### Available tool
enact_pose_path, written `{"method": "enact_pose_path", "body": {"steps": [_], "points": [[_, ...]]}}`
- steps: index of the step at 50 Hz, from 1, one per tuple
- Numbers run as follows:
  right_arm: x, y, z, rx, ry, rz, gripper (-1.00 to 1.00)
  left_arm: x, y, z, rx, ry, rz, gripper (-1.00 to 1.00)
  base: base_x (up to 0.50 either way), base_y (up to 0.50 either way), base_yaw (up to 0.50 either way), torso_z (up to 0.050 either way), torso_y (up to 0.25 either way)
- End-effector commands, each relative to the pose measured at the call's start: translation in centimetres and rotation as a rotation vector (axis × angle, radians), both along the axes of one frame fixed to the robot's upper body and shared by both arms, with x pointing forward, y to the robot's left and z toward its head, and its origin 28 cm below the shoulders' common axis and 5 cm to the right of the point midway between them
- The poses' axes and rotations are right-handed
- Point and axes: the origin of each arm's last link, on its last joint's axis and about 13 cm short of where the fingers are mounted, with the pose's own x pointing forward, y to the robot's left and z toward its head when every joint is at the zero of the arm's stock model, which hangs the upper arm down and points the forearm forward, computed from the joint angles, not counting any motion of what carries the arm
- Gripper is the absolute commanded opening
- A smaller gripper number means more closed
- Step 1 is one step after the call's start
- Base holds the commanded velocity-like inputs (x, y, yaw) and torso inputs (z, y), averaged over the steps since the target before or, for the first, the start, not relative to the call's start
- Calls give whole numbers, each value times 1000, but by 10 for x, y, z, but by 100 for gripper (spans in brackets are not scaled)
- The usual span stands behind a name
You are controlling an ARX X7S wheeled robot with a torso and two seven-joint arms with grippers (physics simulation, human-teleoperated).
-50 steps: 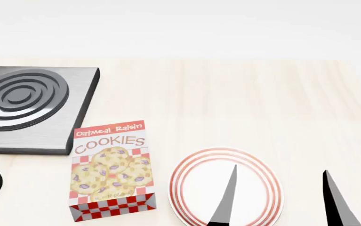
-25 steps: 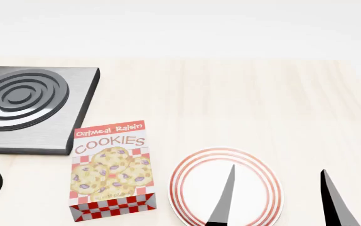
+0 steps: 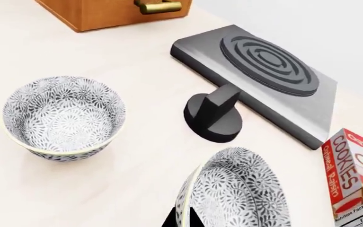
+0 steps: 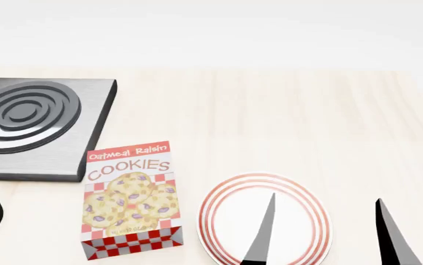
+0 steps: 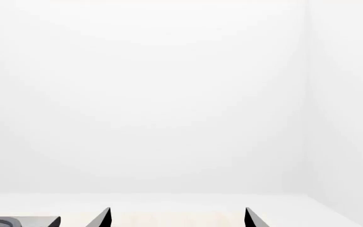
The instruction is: Pick the akita bowl from table center and place it on the plate.
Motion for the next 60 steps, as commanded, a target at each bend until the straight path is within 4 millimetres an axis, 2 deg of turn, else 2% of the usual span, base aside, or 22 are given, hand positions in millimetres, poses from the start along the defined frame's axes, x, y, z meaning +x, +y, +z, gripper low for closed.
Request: {"method": "enact_pose_path", "body": {"steps": [1, 7, 13, 16, 19, 25, 36, 37, 39, 52, 60], "points": [[4, 0, 3, 2, -38, -8, 100, -2, -1, 19, 5, -133, -14, -100, 0, 0, 0, 0, 0], [4, -1, 3, 3, -40, -8, 100, -7, -7, 34, 26, -312, -137, -100, 0, 0, 0, 0, 0], [2, 0, 5, 6, -44, -8, 100, -5, -16, 46, 146, -406, -248, -100, 0, 0, 0, 0, 0], [2, 0, 6, 7, -45, -8, 100, -4, -22, 58, 146, -512, -328, -100, 0, 0, 0, 0, 0], [2, -1, 5, 9, -47, -7, 100, -4, -30, 73, 168, -556, -421, -100, 0, 0, 0, 0, 0], [2, -1, 5, 10, -48, -7, 100, 3, -41, 84, 224, -622, -529, -100, 0, 0, 0, 0, 0], [2, -1, 5, 10, -50, -4, 100, 13, -48, 83, 259, -692, -668, -100, 0, 0, 0, 0, 0], [2, -1, 5, 9, -50, -2, 100, 12, -48, 83, 316, -719, -697, -100, 0, 0, 0, 0, 0], [3, -1, 5, 8, -49, 0, 100, 15, -48, 79, 324, -733, -729, -100, 0, 0, 0, 0, 0], [-1, 0, 12, -2, -67, 16, 100, 27, -49, 77, 401, -751, -735, -100, 0, 0, 0, 0, 1], [-7, 3, 24, 19, -83, 120, 100, 45, -46, 77, 492, -771, -701, -100, 0, 0, 0, 0, 0]]}}
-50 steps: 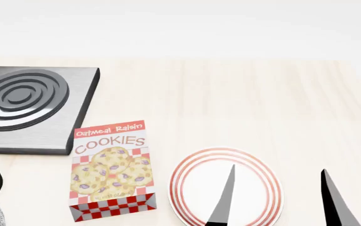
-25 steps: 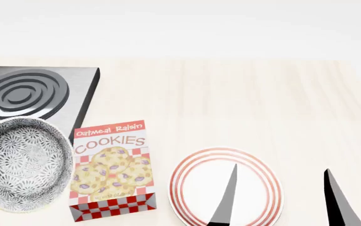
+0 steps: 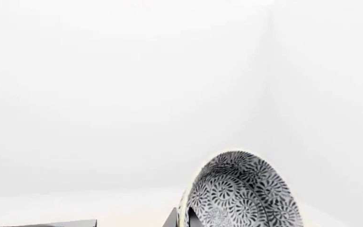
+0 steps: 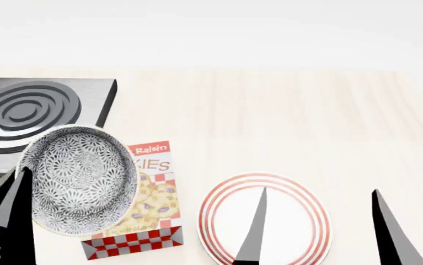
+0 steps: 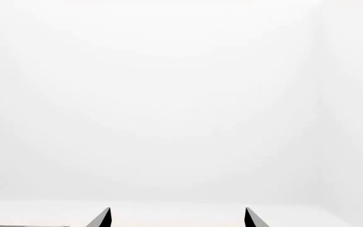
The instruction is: Pick the akita bowl from table center and place it on the plate.
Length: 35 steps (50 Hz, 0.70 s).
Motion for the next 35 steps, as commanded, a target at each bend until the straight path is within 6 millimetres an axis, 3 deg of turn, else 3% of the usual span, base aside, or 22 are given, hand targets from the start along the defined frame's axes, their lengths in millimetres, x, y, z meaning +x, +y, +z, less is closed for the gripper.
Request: {"method": "enact_pose_path", "body": {"steps": [1, 10, 16, 35], "points": [[-3, 2, 15, 24, -43, 118, 100, 23, 4, 7, 43, -130, 37, -100, 0, 0, 0, 0, 0], [1, -1, 32, 108, -22, 340, 100, 38, 3, 8, 36, -152, 38, -100, 0, 0, 0, 0, 0], [6, -1, 53, 181, -30, 487, 100, 43, 3, 8, 23, -163, 32, -100, 0, 0, 0, 0, 0], [27, 1, 62, 239, 25, 626, 100, 46, 5, 12, 16, -187, 18, -100, 0, 0, 0, 0, 1]]}}
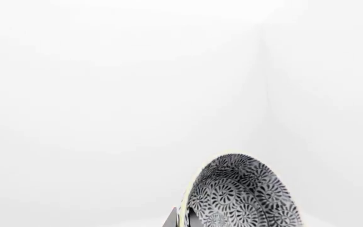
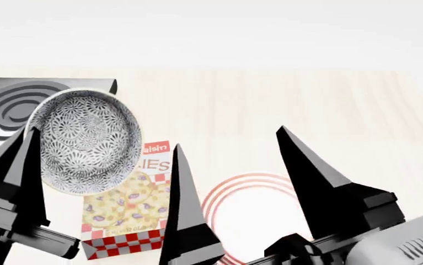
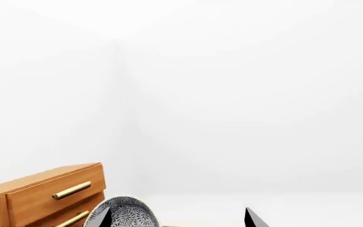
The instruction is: Pick the akita bowl from table center and place it on the plate.
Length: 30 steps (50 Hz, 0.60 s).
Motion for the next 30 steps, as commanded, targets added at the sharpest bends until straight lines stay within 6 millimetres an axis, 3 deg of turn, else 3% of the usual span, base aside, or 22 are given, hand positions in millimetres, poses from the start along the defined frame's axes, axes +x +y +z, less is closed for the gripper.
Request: {"method": "enact_pose_path", "body": {"steps": [1, 30], "points": [[16, 5, 11, 53, -27, 117, 100, 4, 4, 9, -39, -67, 6, -100, 0, 0, 0, 0, 0], [42, 22, 0, 167, 82, 234, 100, 8, 2, 22, -32, -90, 8, -100, 0, 0, 0, 0, 0]]}}
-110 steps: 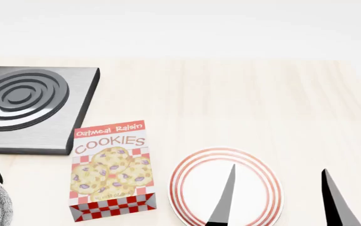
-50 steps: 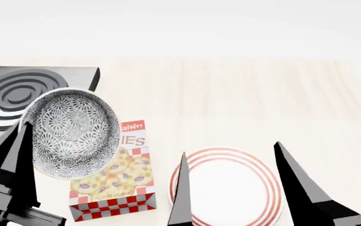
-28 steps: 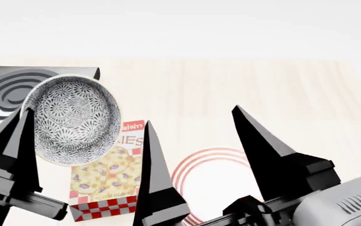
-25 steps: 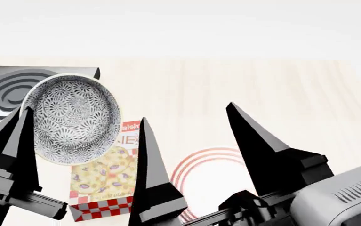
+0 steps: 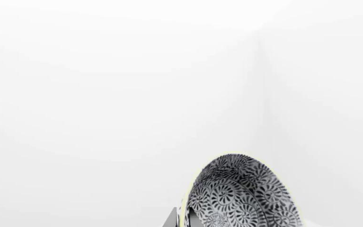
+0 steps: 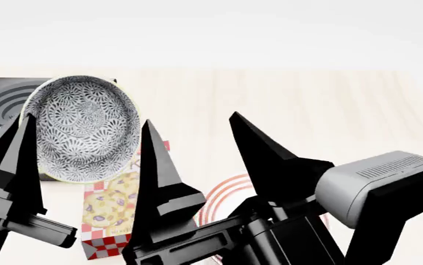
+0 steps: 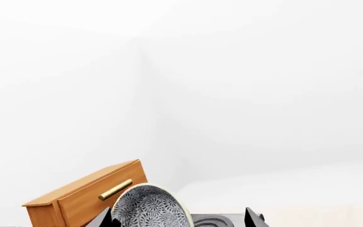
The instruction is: Pick the akita bowl from table center and place it on the plate.
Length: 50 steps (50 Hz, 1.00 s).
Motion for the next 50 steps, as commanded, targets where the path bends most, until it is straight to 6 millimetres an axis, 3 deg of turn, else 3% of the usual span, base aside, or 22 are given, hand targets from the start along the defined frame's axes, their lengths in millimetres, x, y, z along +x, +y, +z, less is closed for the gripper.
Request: {"method": "enact_pose_path", "body": {"steps": [1, 50], "points": [[11, 11, 0, 38, -18, 63, 100, 4, 2, 13, -34, -60, 9, -100, 0, 0, 0, 0, 0], [59, 29, -4, 27, 107, 210, 100, -1, 2, 24, -32, -95, -31, -100, 0, 0, 0, 0, 0]]}}
